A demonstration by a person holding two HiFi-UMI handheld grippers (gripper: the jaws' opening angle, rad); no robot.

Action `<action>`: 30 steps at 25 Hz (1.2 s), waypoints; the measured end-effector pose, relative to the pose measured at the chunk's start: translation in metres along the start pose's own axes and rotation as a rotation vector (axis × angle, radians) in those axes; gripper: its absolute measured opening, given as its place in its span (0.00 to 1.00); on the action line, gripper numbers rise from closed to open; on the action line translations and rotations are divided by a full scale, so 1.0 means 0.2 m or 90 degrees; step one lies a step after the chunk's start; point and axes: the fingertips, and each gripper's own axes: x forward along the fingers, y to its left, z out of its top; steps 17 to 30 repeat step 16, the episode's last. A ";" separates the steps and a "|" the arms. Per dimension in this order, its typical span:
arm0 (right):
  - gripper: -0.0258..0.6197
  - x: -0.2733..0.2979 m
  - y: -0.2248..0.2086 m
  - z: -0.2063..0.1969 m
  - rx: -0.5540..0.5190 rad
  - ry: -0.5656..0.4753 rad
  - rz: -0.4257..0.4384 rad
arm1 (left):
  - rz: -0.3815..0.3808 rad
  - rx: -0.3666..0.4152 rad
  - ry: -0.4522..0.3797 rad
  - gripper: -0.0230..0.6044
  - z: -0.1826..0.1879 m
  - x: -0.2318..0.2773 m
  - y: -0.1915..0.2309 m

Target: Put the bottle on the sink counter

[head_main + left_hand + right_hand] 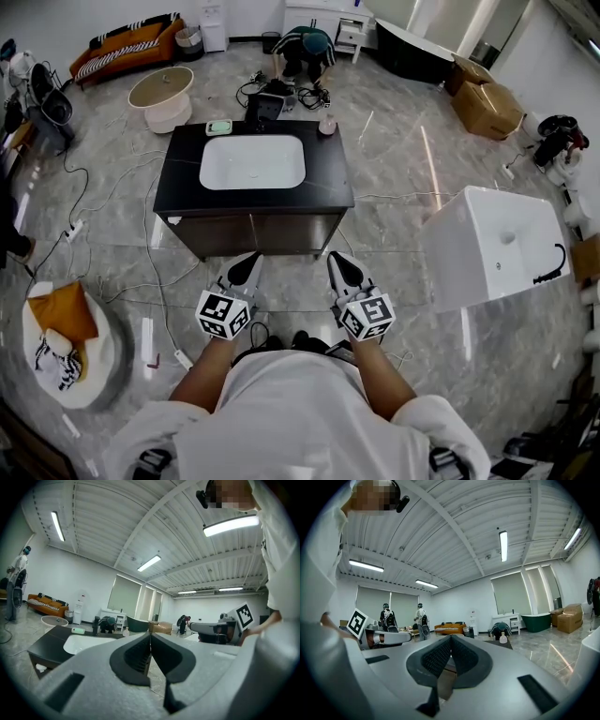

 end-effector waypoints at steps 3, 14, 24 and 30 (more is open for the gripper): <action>0.06 -0.02 0.00 -0.01 0.009 -0.004 0.007 | -0.002 -0.005 0.008 0.06 -0.03 0.00 0.00; 0.06 -0.08 -0.04 -0.08 0.026 0.004 -0.009 | -0.040 -0.007 0.007 0.06 -0.08 0.05 -0.08; 0.06 -0.09 -0.05 -0.09 0.050 0.000 -0.012 | -0.049 -0.018 0.003 0.06 -0.10 0.05 -0.09; 0.06 -0.09 -0.05 -0.09 0.050 0.000 -0.012 | -0.049 -0.018 0.003 0.06 -0.10 0.05 -0.09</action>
